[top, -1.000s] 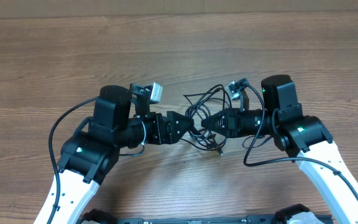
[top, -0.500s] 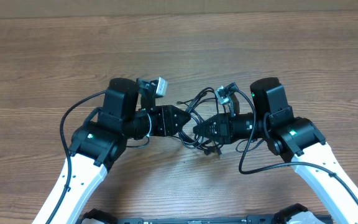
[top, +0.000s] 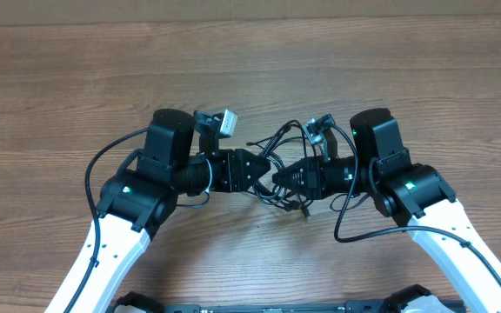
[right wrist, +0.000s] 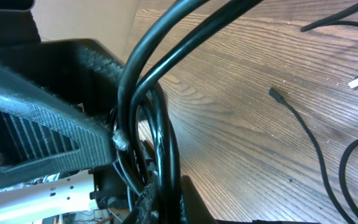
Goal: Untangle cables
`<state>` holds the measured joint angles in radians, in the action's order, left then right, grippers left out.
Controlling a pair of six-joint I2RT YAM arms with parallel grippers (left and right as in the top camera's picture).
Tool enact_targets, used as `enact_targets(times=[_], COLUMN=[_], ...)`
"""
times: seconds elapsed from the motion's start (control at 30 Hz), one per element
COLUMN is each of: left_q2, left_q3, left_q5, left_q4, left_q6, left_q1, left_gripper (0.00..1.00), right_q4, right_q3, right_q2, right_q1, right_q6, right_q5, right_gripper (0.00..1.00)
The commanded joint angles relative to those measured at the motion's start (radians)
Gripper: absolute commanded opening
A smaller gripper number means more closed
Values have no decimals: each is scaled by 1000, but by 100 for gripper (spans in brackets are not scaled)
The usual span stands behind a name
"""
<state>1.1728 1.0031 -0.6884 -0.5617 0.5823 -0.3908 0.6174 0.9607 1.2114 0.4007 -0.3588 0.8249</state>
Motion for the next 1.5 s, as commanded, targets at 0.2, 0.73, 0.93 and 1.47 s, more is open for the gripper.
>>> enact_targets(times=[0.2, 0.73, 0.93, 1.47], left_q2=[5, 5, 5, 5], left_q3=[6, 6, 6, 6], left_q5=[-19, -171, -264, -412], left_q4=[-3, -1, -2, -3], left_q6=[-22, 24, 123, 79], left_q1=[5, 47, 126, 255], left_gripper=[4, 4, 4, 4], right_q4=[-7, 27, 28, 46], right_q3=[3, 3, 3, 3], right_q2=[2, 2, 2, 2], right_q1=[3, 3, 3, 3], right_q6=[15, 16, 16, 35], right_q5=[-18, -117, -117, -118], right_gripper=[4, 4, 4, 4])
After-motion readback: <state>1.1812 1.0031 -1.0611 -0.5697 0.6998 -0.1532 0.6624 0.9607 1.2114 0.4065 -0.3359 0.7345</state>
